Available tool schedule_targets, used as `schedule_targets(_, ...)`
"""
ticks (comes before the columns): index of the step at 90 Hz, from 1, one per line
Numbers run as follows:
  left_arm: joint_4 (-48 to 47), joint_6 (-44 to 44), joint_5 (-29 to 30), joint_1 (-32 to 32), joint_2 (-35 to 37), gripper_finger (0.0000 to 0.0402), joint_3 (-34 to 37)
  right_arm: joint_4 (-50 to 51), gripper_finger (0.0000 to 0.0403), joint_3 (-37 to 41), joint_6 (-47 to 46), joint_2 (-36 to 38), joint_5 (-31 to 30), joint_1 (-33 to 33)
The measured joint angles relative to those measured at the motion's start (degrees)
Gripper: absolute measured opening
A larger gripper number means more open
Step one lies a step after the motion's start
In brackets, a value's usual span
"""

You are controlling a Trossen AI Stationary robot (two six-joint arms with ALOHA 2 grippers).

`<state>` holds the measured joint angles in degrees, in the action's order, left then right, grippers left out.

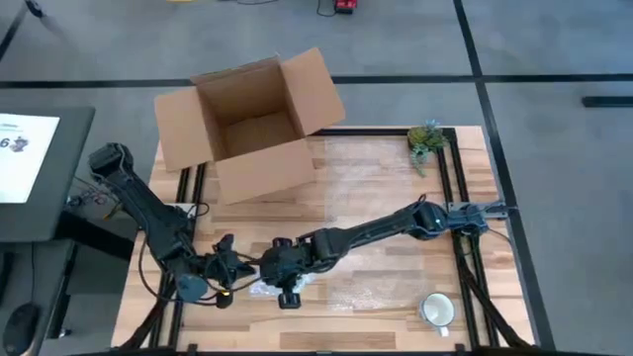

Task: Wrap mug
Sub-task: Wrap the green patterned mug with the bubble wrap

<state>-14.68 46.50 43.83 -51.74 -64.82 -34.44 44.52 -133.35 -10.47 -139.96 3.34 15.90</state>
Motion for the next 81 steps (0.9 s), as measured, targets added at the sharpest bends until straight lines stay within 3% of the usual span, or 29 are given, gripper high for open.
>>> schedule_targets(26,-0.03,0.02,0.02,0.02,-0.02,0.0000,0.00,1.75,0.0000,-0.34,-0.60,-2.16,0.22,-0.61)
schedule_targets(81,-0.07,0.04,0.09,-0.18,-0.02,0.0000,0.00,7.97,0.0000,0.08,0.01,1.80,-1.03,0.02)
